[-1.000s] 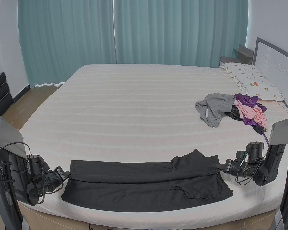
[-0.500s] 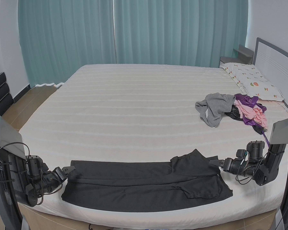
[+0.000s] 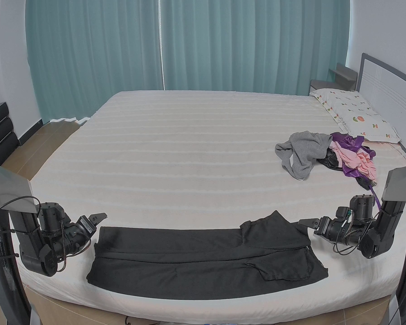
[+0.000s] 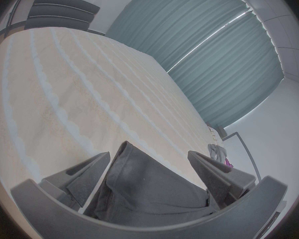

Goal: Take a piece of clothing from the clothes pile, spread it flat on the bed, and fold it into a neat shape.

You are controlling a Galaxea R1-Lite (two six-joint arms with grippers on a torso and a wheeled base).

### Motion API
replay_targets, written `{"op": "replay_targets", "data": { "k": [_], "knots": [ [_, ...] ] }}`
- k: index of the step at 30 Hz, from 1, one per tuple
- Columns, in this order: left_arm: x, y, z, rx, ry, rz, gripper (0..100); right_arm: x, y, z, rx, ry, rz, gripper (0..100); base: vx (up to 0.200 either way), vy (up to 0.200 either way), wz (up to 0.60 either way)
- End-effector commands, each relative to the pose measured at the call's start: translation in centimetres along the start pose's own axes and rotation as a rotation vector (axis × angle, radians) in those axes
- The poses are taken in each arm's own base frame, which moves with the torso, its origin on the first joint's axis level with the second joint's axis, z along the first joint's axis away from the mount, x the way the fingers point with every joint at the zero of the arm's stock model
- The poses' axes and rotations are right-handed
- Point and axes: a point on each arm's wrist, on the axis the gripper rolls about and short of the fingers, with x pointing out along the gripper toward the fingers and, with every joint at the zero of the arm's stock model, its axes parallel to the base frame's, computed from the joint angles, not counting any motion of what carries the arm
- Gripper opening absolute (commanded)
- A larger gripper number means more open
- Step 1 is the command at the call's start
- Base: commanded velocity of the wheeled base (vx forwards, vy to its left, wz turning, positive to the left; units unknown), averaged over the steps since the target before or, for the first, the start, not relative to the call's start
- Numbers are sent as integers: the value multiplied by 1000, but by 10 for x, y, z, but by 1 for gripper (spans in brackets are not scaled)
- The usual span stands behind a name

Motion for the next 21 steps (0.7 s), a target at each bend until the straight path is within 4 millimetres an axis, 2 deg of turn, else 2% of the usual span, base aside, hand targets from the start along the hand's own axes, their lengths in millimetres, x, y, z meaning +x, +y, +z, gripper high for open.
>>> {"op": "replay_targets", "data": {
  "k": [1, 13, 14, 18, 21],
  "knots": [
    [31, -3, 11, -9, 36, 26, 100, 2, -1, 1, 7, 3, -2, 100, 0, 0, 0],
    [45, 3, 8, -4, 62, 47, 100, 7, -3, 3, 20, 21, -16, 100, 0, 0, 0],
    [46, 3, 6, 8, 67, 51, 0, 8, -4, 5, 19, 16, -15, 100, 0, 0, 0],
    [52, 8, -4, 82, 58, 111, 0, 9, -5, 6, 23, 18, -17, 100, 0, 0, 0],
    [57, 7, -4, 90, 24, 130, 0, 9, -5, 5, 28, 30, -22, 100, 0, 0, 0]
  ]
}}
